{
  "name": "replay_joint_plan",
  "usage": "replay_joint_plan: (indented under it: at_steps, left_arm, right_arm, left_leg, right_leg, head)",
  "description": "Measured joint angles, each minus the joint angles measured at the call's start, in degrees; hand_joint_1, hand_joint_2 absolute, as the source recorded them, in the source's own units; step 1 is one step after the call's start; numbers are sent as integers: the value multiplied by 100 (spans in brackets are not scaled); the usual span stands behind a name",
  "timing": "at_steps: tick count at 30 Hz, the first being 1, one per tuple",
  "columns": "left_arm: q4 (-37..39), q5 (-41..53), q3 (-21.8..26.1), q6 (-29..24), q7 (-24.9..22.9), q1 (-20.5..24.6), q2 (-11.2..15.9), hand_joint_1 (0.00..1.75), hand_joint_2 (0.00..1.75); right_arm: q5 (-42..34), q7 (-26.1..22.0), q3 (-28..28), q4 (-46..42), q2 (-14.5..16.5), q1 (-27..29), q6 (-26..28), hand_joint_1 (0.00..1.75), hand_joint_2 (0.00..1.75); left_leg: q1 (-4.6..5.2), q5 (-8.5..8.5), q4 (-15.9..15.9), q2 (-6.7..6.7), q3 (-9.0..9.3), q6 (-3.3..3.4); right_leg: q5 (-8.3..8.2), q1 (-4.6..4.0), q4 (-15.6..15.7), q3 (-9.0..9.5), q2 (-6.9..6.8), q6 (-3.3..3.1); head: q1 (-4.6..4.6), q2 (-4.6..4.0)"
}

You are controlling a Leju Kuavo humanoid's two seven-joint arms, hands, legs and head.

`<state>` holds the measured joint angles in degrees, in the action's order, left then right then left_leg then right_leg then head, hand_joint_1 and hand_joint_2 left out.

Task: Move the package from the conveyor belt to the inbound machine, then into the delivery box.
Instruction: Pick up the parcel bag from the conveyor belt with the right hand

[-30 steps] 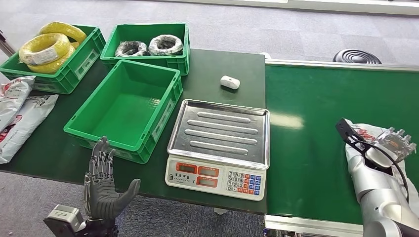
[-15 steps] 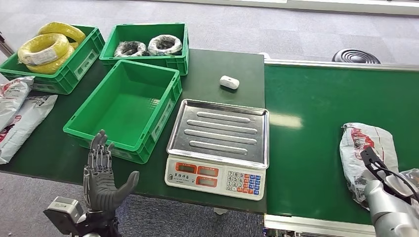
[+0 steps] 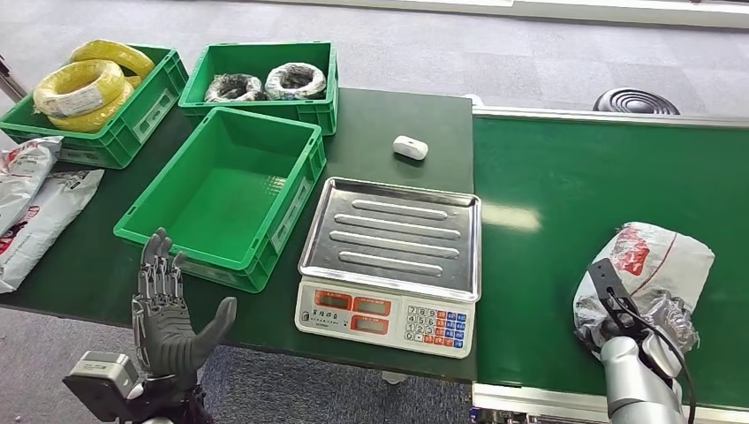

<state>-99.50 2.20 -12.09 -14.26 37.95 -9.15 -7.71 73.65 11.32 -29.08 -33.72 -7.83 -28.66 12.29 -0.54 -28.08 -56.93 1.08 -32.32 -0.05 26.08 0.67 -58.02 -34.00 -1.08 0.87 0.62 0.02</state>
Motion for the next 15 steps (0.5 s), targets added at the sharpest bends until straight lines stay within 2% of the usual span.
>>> replay_joint_plan:
  at_steps: [8,9,12,13,15]
  left_arm:
    - [-10,93,58,98,-19,0,-82,0,175]
    - [-11,97,60,95,-21,-4,-89,0,175]
    - [-12,118,66,71,-23,-41,-96,0,175]
    - [-13,128,66,60,-22,-61,-96,0,175]
    - [-14,142,66,43,-21,-98,-96,0,175]
  right_arm:
    - [59,-9,30,-550,302,190,1,0,175]
    - [107,-11,62,-641,349,218,23,6,175]
    - [211,-10,208,-999,541,368,58,134,175]
    - [230,-1,263,-1132,613,432,56,172,175]
    - [250,38,358,-1375,737,556,42,175,175]
  left_leg:
    - [1,-1,-1,0,-2,0]
    - [1,-1,-1,1,-2,0]
    - [0,-1,0,0,-1,0]
    - [0,-1,0,0,-1,0]
    - [0,-1,0,-1,-2,0]
  right_leg:
    - [0,1,0,-1,1,0]
    - [0,1,0,-2,1,0]
    - [1,0,0,-3,1,-1]
    - [1,-1,0,-3,1,-1]
    - [2,-1,0,-4,0,-2]
  head:
    - [1,0]
    - [1,0]
    - [1,0]
    - [2,0]
    - [2,0]
